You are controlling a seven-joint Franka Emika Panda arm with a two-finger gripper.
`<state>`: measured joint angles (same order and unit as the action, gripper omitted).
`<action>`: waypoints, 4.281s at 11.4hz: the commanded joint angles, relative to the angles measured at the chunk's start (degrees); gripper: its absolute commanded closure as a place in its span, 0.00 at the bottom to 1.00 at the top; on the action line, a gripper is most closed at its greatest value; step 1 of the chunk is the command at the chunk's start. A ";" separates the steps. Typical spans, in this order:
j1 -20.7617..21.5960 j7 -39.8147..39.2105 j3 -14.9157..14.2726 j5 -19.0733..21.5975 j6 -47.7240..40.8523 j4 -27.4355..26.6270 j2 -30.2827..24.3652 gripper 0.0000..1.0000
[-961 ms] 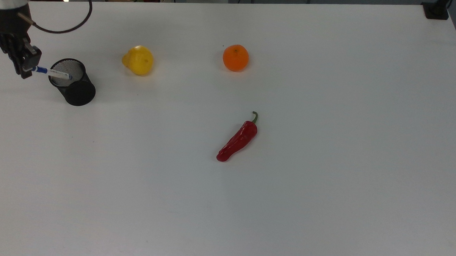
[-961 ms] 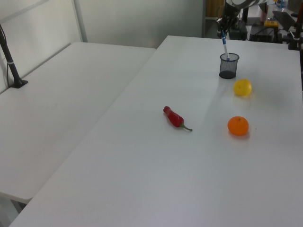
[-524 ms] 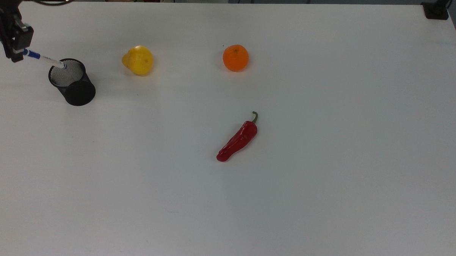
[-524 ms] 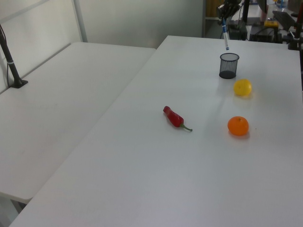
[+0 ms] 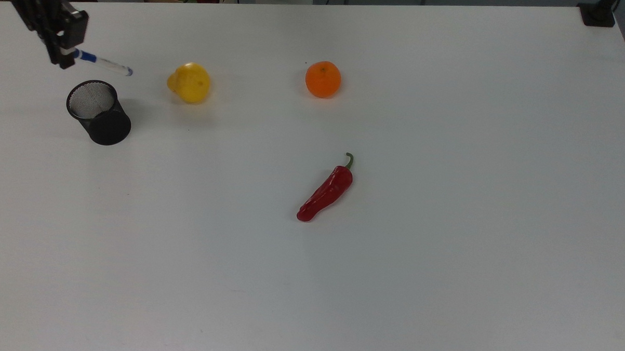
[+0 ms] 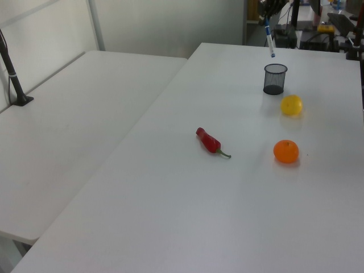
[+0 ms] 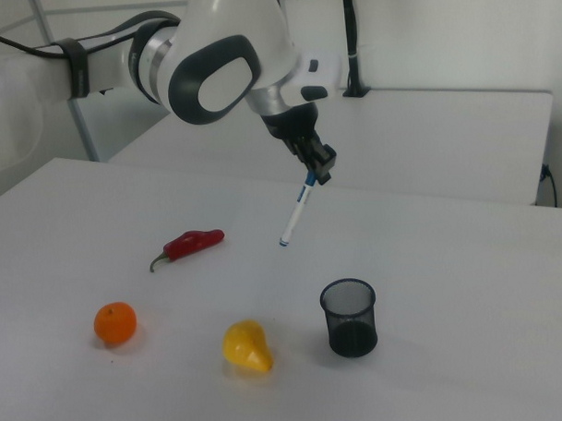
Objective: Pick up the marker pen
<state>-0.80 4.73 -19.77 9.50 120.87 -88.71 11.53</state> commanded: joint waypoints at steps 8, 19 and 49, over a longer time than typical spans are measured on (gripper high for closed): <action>7.13 1.86 4.02 -1.84 -18.81 0.82 1.21 1.00; 9.24 0.19 13.87 -13.27 -26.56 0.12 11.40 1.00; 2.03 -3.23 13.37 -7.04 -18.67 -14.28 -13.27 0.00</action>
<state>0.27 2.73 -4.33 1.69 97.14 -95.05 4.94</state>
